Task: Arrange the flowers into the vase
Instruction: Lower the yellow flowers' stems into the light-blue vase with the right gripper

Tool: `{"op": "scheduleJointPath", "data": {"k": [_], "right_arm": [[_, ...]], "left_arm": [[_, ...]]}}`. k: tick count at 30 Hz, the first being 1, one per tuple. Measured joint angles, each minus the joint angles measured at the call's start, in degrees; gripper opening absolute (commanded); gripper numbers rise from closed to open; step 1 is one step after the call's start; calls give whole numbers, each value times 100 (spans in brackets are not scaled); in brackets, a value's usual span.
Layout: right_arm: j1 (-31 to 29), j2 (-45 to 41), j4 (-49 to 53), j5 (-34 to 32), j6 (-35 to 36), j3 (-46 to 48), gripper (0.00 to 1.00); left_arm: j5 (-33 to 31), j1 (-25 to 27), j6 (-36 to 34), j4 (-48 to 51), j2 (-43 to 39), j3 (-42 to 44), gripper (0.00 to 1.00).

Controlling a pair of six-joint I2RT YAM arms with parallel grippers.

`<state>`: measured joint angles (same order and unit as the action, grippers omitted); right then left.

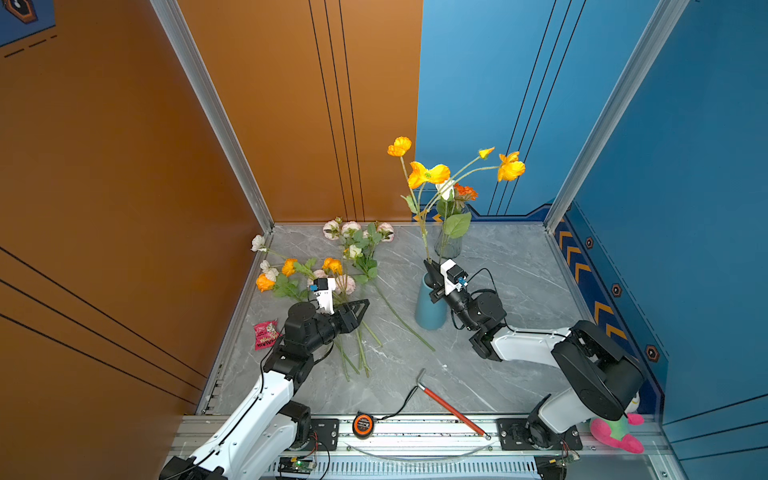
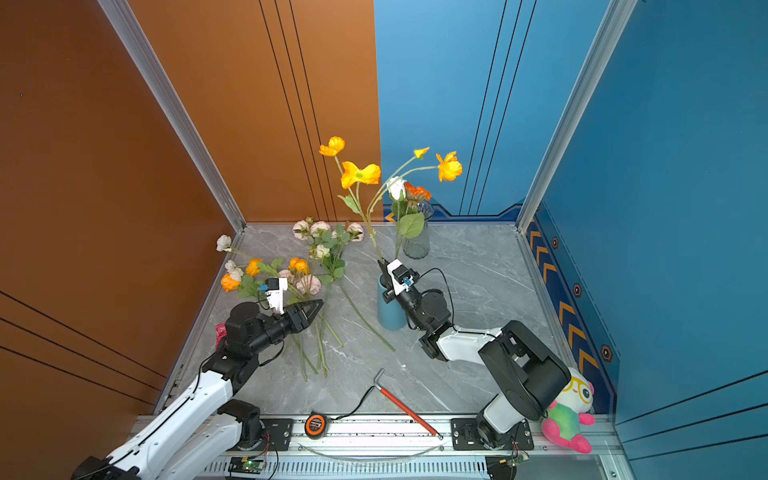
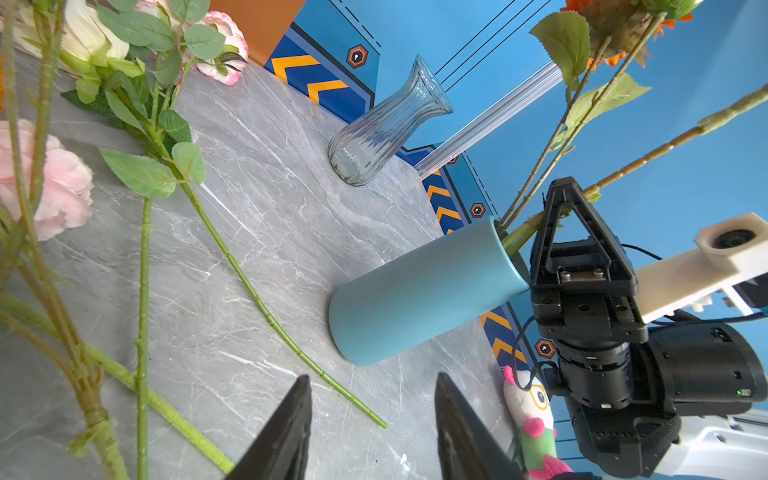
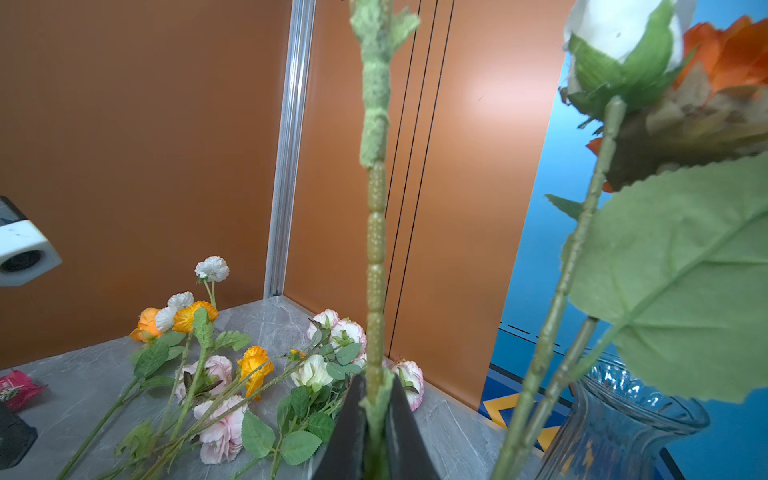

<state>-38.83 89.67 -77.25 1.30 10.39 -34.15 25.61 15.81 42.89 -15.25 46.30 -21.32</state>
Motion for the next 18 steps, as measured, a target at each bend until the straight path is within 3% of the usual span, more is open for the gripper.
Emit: {"op": "scheduleJointPath", "data": {"k": [3,14,18], "right_arm": [[0,-37,24,2,17,26,25],[-20,-505,363,2,35,129,29],[-87,-732,634,-7,90,129,45]], "left_arm": [[0,0,0,0,26,0,48],[0,-7,0,-2,26,0,47],[-2,-7,0,-2,26,0,48]]}}
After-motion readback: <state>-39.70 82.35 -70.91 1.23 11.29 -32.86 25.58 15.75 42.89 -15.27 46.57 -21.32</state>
